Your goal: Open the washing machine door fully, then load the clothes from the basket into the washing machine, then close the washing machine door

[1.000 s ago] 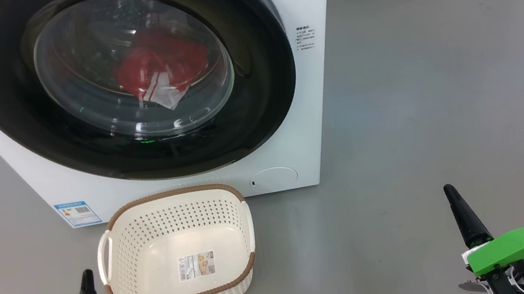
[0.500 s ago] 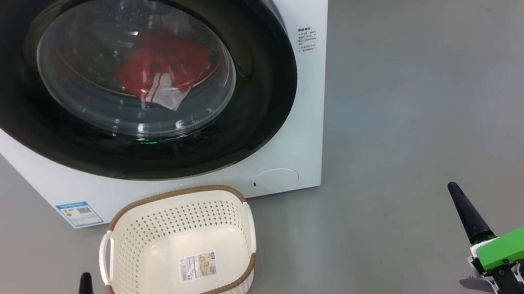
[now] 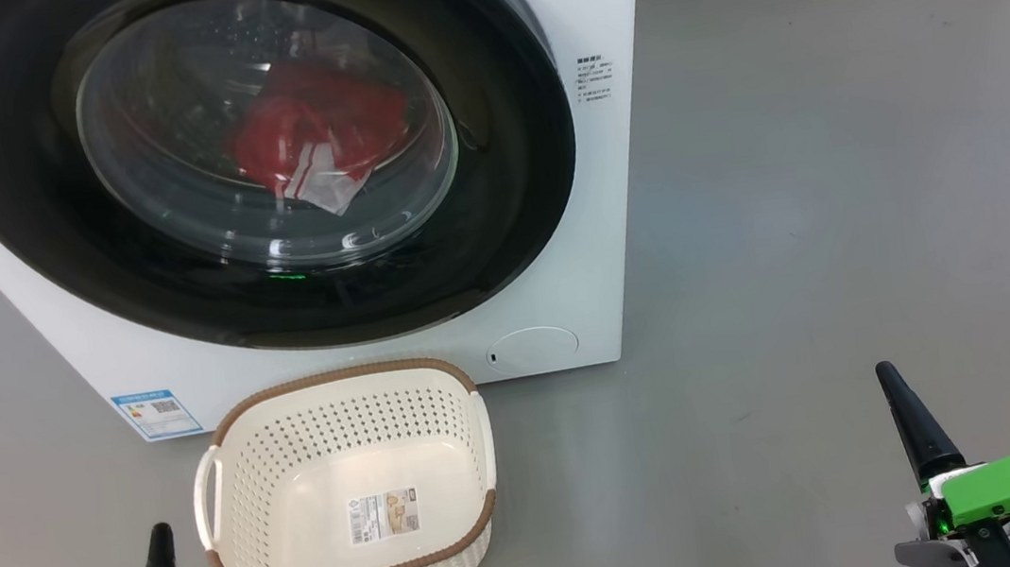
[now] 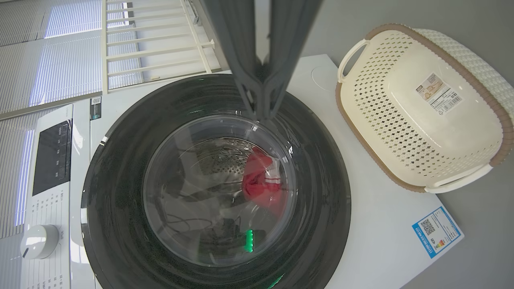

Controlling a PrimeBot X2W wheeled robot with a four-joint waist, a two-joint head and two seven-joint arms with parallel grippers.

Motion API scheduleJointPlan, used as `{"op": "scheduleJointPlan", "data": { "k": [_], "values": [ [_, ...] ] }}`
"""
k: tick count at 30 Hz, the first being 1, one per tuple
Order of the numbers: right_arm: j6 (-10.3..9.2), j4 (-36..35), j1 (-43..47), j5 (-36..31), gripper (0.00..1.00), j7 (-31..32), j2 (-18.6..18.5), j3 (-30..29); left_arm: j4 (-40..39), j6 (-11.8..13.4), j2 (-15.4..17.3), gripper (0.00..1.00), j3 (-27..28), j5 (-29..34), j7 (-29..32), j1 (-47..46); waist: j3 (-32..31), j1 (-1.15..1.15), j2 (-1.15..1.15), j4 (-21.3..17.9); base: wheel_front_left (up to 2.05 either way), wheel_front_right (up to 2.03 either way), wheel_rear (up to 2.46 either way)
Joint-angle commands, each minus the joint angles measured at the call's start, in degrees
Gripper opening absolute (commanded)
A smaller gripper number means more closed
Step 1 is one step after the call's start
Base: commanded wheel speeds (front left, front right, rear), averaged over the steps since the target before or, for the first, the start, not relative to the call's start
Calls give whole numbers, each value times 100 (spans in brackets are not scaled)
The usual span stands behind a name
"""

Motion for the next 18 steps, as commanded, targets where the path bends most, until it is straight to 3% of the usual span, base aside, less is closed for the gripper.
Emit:
{"op": "scheduleJointPlan", "data": {
  "k": [1, 18],
  "values": [
    [-5, -192, -62, 133, 0, 48, -9, 42, -89, -16, 71, 0, 181, -143, 60, -280, -2, 0, 0, 2, 0, 0, 0],
    [-7, -264, 16, 922, 0, 323, 154, -230, 18, -18, 24, 0, 328, -1043, 332, -366, -33, 0, 0, 25, 0, 0, 0]
  ]
}}
